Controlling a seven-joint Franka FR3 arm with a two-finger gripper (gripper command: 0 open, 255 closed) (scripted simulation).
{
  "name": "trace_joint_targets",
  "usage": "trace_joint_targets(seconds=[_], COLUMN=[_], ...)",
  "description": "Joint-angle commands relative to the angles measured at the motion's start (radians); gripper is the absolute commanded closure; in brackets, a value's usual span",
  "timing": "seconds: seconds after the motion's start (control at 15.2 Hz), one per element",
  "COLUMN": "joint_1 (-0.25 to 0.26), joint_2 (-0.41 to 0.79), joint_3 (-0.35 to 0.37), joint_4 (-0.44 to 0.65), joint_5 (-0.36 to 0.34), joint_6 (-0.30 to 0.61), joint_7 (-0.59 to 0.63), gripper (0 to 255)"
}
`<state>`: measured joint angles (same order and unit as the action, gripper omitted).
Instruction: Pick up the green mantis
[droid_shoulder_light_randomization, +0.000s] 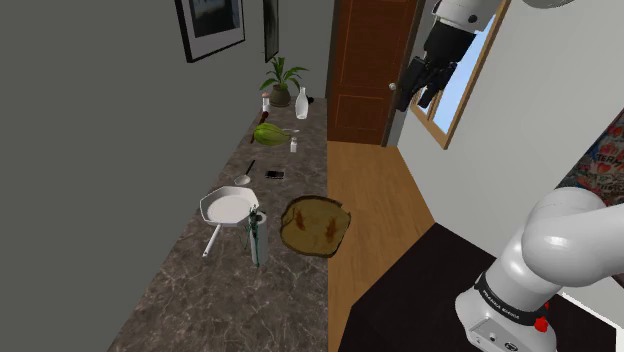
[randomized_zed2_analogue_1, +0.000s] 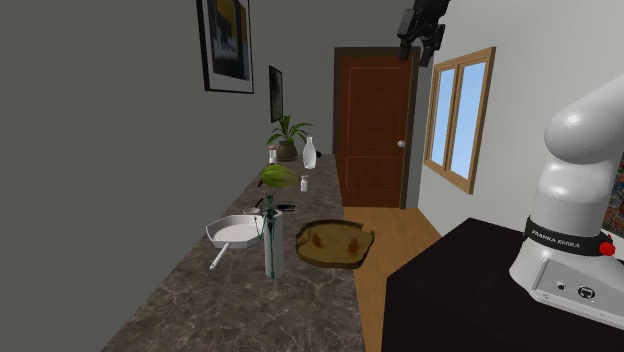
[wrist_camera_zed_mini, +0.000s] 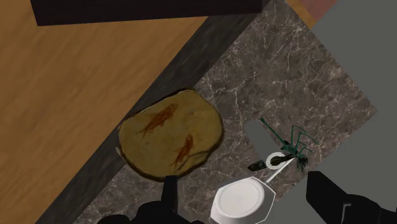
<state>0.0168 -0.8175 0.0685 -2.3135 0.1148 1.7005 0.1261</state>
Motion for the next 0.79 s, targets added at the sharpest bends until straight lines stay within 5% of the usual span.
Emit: trace_joint_targets(seconds=[0.0, 0.73], joint_1=[0.000, 0.016], joint_2=[0.000, 0.151], joint_3=[0.000, 0.210], joint_4=[0.000, -0.168], joint_5=[0.000, 0.059], joint_6=[0.000, 0.392], joint_7=[0.000, 0.180], gripper=[0, 0])
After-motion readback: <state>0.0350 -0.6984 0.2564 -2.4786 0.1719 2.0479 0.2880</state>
